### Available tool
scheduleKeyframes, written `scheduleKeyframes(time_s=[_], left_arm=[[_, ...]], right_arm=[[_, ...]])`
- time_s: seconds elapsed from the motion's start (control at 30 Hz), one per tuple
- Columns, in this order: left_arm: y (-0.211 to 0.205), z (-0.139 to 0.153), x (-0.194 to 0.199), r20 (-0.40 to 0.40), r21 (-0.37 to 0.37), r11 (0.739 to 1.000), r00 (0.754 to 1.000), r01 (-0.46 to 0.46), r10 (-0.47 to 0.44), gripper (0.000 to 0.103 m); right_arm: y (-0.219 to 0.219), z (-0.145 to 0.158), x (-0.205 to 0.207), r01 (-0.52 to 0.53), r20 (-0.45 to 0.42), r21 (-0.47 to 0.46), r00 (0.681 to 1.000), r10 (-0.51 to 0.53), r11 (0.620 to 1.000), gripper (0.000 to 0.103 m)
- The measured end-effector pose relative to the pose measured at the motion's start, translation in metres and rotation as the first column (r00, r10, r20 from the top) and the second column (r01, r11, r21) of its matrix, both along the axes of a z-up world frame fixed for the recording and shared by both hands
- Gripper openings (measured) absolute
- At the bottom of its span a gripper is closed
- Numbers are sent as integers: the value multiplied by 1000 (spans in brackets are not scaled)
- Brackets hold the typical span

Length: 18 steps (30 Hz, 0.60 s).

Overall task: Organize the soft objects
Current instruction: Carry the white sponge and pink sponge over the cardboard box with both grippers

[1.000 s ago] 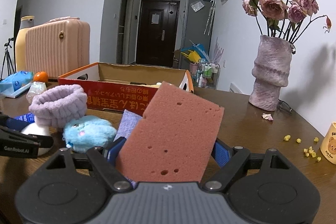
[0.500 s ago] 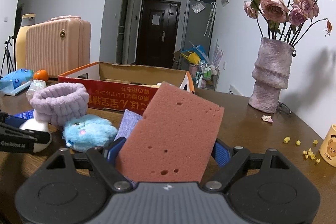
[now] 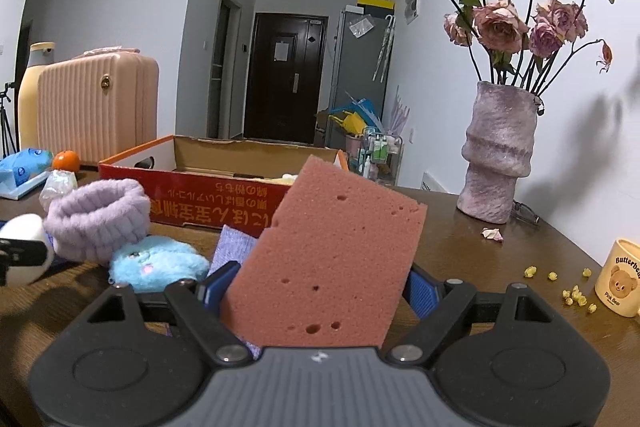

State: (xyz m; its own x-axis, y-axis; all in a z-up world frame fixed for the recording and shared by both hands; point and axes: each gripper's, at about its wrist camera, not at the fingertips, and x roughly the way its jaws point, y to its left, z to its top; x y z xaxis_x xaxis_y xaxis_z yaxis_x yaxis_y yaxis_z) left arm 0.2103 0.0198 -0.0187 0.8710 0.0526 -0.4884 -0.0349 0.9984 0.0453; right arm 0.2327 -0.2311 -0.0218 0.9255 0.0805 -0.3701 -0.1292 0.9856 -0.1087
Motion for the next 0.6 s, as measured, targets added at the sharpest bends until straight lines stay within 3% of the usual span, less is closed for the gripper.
scheduleKeyframes(time_s=[0.37,0.6], left_arm=[[12,23,-25,85,-62,998,996,-26,31,56],[12,30,-30,113,-61,998,993,-11,18,56]], right_arm=[[1,10,-12,16,40,21,999,-17,1000,85],[5,14,-16,11,57,25,998,-12,1000,85]])
